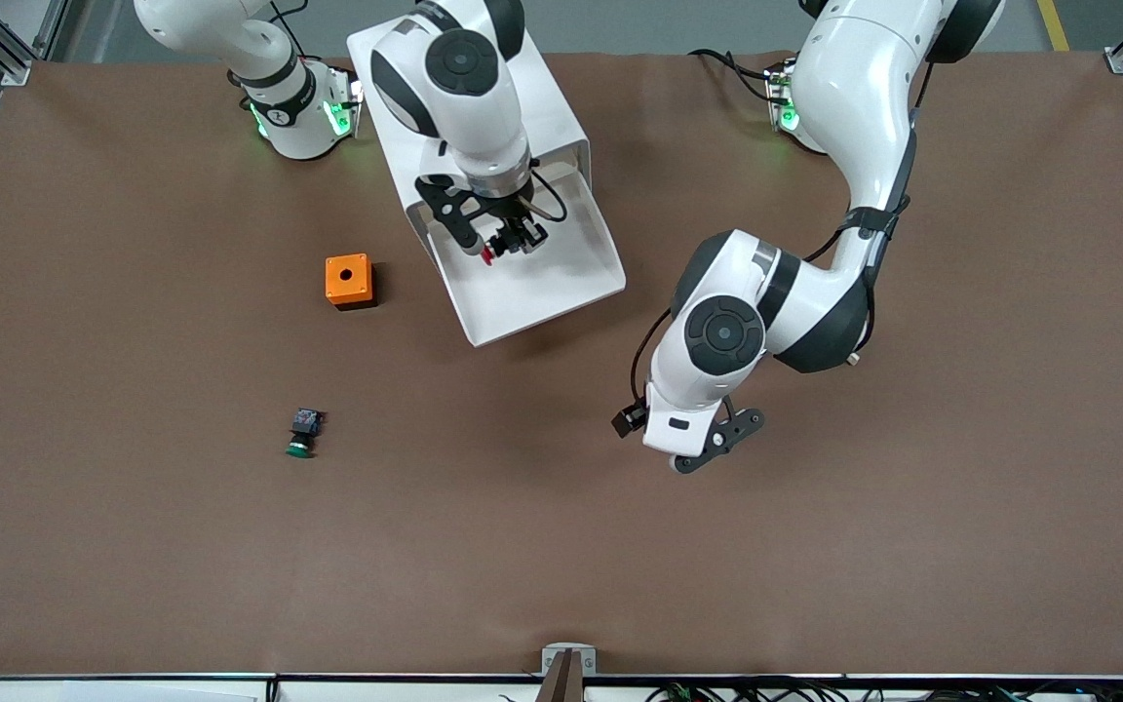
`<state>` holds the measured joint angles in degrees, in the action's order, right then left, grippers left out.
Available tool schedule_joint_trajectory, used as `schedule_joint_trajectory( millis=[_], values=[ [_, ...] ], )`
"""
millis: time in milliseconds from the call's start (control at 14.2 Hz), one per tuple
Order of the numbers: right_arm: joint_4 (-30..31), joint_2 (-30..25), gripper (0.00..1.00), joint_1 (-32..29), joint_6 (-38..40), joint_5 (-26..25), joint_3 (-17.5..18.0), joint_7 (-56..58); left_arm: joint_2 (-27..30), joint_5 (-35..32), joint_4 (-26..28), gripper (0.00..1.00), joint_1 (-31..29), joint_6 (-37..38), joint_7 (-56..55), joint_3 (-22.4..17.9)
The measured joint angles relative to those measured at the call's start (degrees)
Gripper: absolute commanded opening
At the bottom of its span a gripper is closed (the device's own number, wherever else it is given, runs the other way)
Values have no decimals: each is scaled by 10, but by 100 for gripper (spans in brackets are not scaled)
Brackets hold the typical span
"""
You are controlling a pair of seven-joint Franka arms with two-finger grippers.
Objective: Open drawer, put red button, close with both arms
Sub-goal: 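Lower the red button into the drawer and open the right gripper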
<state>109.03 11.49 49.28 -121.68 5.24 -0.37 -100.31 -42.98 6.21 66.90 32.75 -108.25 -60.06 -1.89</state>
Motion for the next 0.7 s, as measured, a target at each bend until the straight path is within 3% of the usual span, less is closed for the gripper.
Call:
schedule_joint_trajectory(
  millis=[703],
  values=[
    [-59, 84, 0, 33, -23, -9, -1, -61, 0, 0, 1, 100, 1, 0, 0, 0]
  ],
)
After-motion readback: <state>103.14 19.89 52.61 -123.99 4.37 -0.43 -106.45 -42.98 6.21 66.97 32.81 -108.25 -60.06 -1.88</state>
